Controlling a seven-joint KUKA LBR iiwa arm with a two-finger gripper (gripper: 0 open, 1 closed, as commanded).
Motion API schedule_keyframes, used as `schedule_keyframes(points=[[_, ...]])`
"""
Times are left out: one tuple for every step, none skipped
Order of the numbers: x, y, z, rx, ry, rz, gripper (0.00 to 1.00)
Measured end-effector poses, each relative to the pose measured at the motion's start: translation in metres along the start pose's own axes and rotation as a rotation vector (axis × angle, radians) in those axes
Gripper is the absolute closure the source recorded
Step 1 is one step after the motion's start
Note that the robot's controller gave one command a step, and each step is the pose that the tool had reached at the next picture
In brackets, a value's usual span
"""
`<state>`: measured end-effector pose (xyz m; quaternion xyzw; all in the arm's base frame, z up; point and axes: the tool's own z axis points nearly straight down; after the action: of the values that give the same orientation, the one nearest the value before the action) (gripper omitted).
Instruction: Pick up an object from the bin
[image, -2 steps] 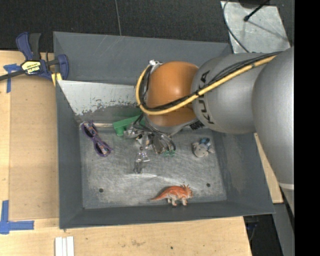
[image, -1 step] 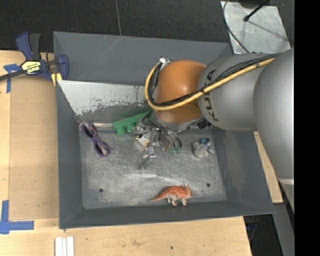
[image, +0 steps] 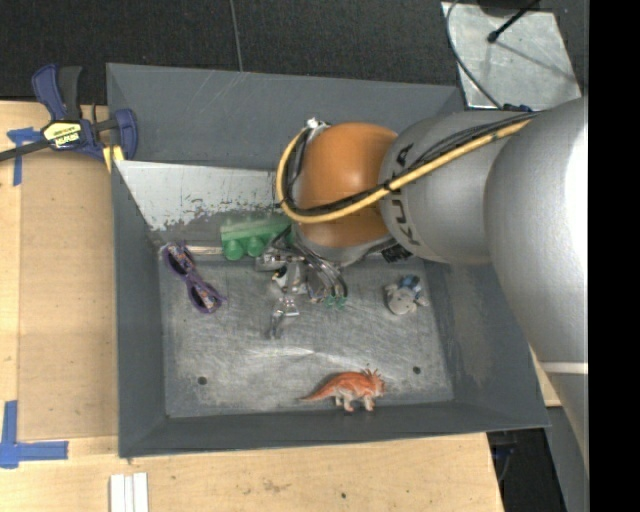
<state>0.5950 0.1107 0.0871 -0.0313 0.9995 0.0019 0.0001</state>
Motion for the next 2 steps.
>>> schedule_keyframes(points=[[0.008,-0.051,-0.002,0.003,-0.001,0.003,0.00],[-0.014,-0.069,0.000,0.006,-0.003,0.001,0.00]])
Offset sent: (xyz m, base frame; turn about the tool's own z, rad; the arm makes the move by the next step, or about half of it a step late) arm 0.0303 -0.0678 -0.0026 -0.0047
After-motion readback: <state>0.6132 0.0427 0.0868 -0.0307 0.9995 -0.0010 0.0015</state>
